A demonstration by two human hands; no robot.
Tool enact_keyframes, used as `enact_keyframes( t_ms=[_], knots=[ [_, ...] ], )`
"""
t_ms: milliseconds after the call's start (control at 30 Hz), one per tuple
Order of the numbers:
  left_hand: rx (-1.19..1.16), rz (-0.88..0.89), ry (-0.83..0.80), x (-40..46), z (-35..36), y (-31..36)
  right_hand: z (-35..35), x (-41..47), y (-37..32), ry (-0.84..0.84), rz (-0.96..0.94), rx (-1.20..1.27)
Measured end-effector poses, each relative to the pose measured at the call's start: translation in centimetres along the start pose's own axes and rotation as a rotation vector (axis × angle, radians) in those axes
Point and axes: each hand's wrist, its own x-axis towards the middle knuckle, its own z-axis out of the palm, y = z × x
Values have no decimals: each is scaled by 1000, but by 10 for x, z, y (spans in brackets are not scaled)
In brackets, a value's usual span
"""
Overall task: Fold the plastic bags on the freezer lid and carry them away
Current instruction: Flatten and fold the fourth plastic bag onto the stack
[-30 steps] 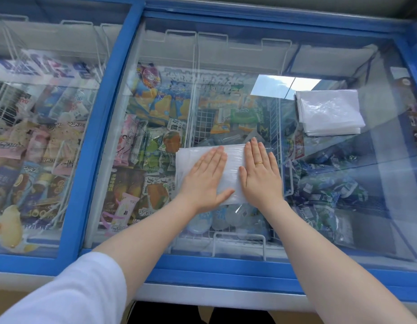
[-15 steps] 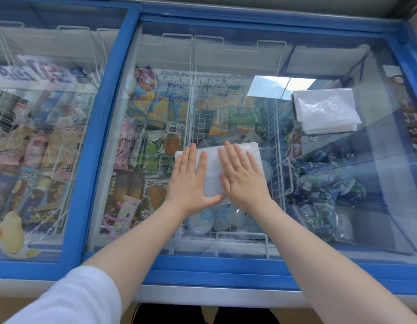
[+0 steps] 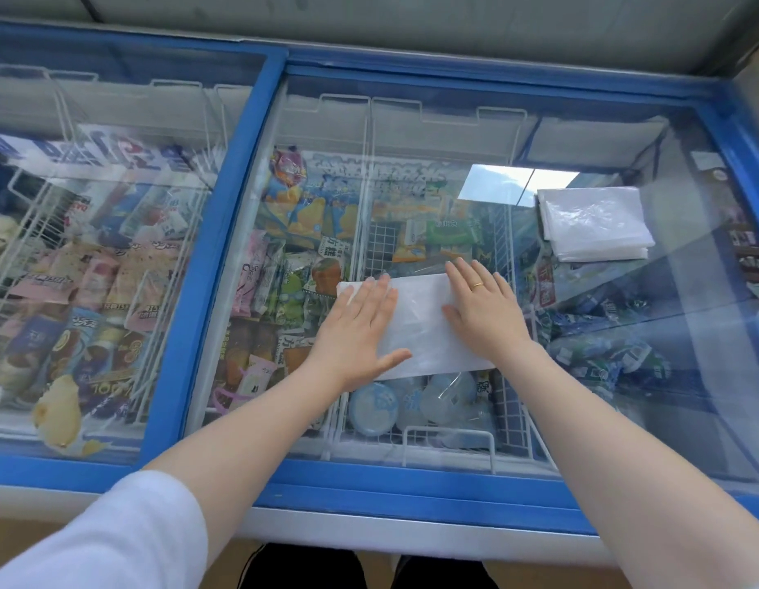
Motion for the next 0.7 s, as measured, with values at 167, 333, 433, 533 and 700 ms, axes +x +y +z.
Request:
enact_keyframes(
  t_ms=[167,333,433,533,700],
  knots=[
    [-33,180,-58,0,3,20,-8,13,-5,29,28,-1],
    [-139,70,10,-3,5,27,-9,-20,-8,-132,116,87],
    [-251,43,-63,-1,7,28,-1,-50,-16,-154,157,270],
    [-156,171,-155,0,16,26,2,-71,-20,-175,203,564],
    [-110,306,-147,2,19,15,-6,-90,-17,-145,202,908]
  ],
)
